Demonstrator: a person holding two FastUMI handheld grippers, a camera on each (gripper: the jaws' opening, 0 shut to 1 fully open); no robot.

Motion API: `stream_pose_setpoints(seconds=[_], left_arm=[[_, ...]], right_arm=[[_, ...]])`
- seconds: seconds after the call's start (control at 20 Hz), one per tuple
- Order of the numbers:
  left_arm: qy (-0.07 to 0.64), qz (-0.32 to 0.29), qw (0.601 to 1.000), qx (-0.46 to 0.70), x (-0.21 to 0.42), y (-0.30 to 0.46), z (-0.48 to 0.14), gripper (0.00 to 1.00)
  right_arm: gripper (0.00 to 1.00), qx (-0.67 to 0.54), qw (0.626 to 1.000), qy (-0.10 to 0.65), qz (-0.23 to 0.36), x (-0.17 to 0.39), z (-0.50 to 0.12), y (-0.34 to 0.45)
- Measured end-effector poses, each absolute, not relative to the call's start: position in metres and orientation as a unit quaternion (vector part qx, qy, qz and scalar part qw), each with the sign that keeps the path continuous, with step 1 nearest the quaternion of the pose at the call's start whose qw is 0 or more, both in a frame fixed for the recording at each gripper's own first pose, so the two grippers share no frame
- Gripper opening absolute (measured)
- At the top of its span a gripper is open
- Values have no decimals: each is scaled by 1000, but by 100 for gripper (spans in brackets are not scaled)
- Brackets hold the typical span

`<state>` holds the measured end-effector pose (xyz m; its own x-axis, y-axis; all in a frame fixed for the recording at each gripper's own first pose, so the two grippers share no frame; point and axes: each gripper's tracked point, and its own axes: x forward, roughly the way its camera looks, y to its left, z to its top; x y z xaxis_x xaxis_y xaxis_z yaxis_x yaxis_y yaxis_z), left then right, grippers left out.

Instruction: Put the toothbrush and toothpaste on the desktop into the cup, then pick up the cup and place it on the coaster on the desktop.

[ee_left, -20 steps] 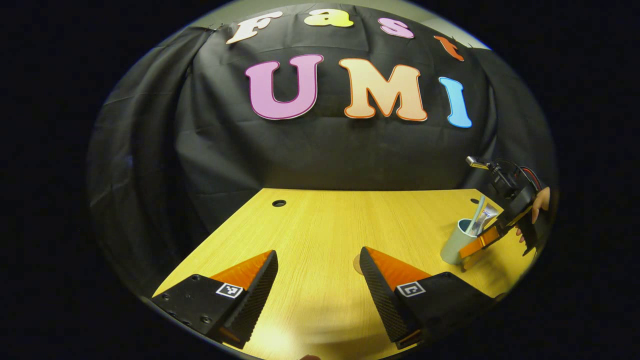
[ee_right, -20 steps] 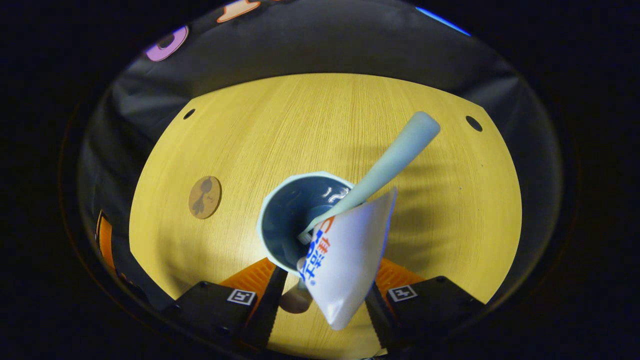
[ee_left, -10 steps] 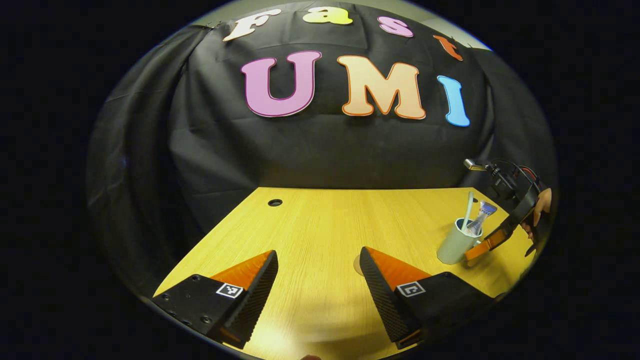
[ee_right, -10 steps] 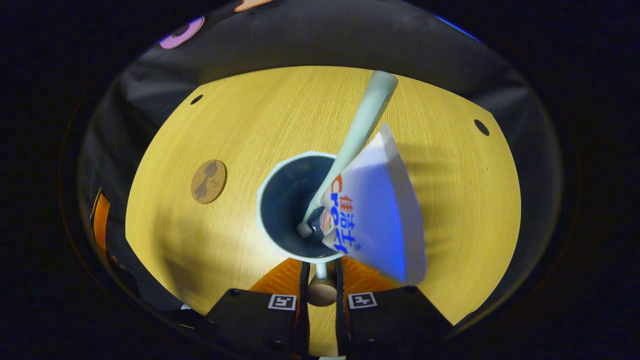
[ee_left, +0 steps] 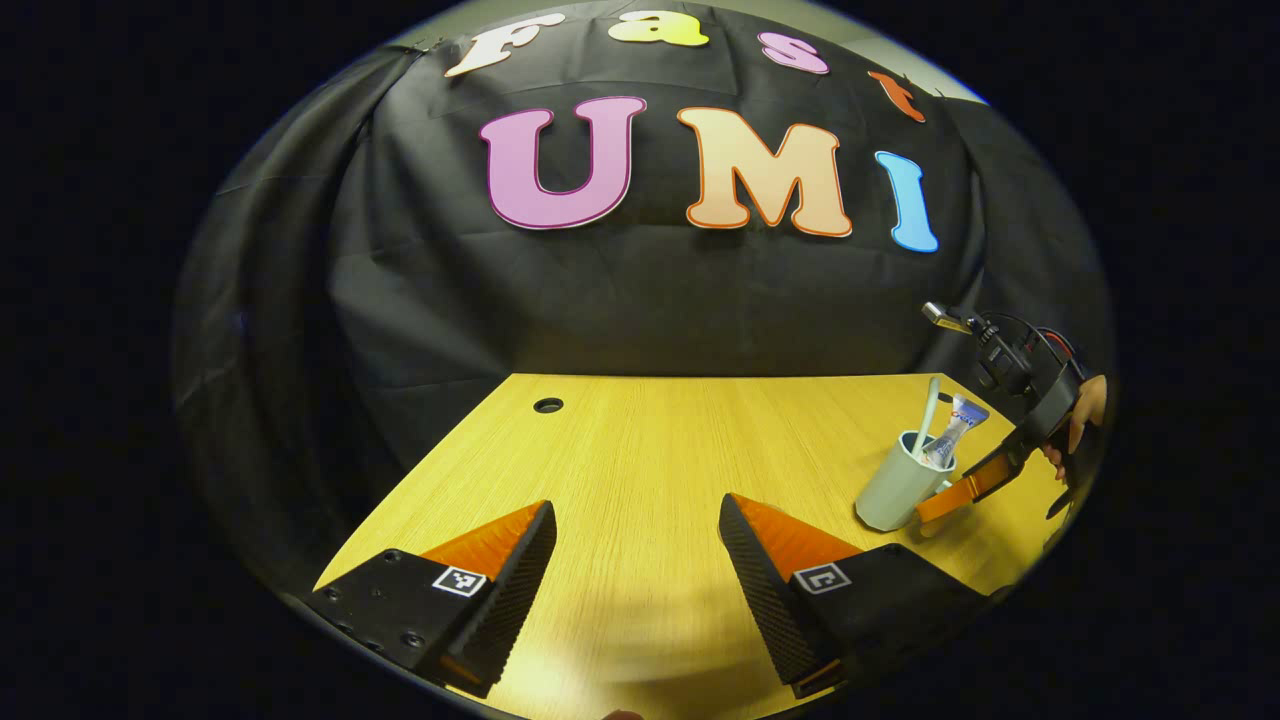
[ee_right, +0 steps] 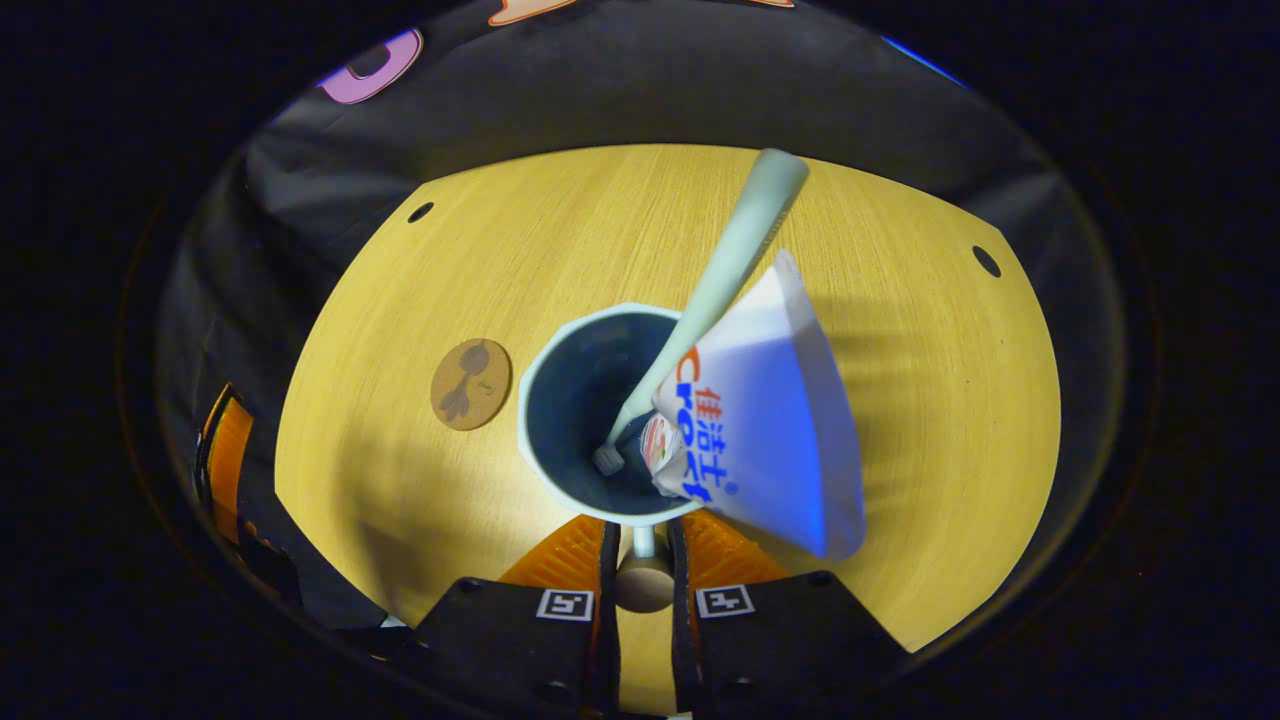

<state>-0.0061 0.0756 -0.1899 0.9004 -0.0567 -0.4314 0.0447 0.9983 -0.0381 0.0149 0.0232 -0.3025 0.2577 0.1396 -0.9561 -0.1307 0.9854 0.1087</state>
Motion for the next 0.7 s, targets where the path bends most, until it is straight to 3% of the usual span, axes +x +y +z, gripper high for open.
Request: stream_pose_setpoints(seconds=[0.7], left_arm=[[225,-29,974,-13,5,140,-201,95]], right_arm=[[23,-1,795,594,119,36,-265,40]])
